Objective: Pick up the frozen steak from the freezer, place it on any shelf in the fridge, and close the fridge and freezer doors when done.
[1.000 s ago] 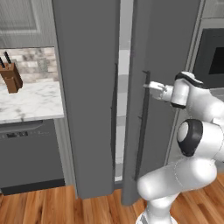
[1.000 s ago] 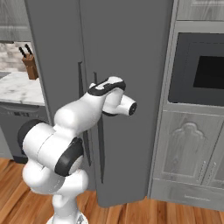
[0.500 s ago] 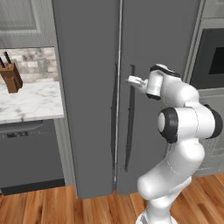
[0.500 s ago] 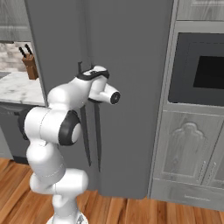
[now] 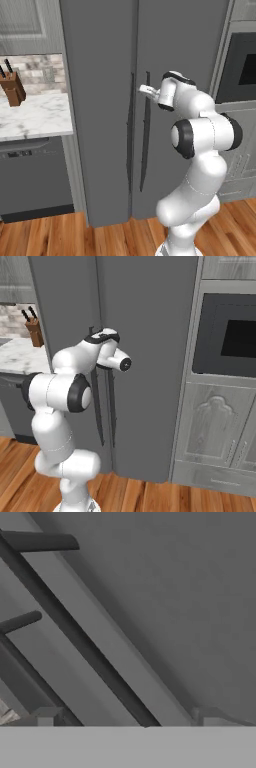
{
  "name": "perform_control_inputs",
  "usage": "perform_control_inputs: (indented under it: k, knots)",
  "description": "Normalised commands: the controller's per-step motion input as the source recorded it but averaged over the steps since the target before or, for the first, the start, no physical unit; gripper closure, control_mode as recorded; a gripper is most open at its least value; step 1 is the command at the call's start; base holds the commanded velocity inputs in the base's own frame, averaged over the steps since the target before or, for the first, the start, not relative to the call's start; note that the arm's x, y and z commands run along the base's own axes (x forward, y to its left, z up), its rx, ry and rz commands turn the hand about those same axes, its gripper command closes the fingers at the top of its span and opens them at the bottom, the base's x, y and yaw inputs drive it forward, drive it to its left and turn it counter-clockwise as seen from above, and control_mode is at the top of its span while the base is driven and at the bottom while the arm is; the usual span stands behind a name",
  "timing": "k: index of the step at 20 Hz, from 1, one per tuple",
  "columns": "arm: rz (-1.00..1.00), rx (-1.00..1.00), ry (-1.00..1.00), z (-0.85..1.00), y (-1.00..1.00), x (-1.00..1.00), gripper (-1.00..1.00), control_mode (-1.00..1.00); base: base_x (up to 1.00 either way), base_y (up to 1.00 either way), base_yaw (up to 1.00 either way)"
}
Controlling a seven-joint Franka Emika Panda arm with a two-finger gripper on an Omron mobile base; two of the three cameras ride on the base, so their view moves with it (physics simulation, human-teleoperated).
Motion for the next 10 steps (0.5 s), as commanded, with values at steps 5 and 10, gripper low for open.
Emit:
perform_control_inputs:
  k: [5,10]
  knots:
    - [0.04,0.04,-0.01,-0.03,-0.15,0.12,-1.00,-1.00,0.00,0.00,0.00]
    - [0.00,-0.01,-0.01,-0.05,0.04,-0.02,-1.00,-1.00,0.00,0.00,0.00]
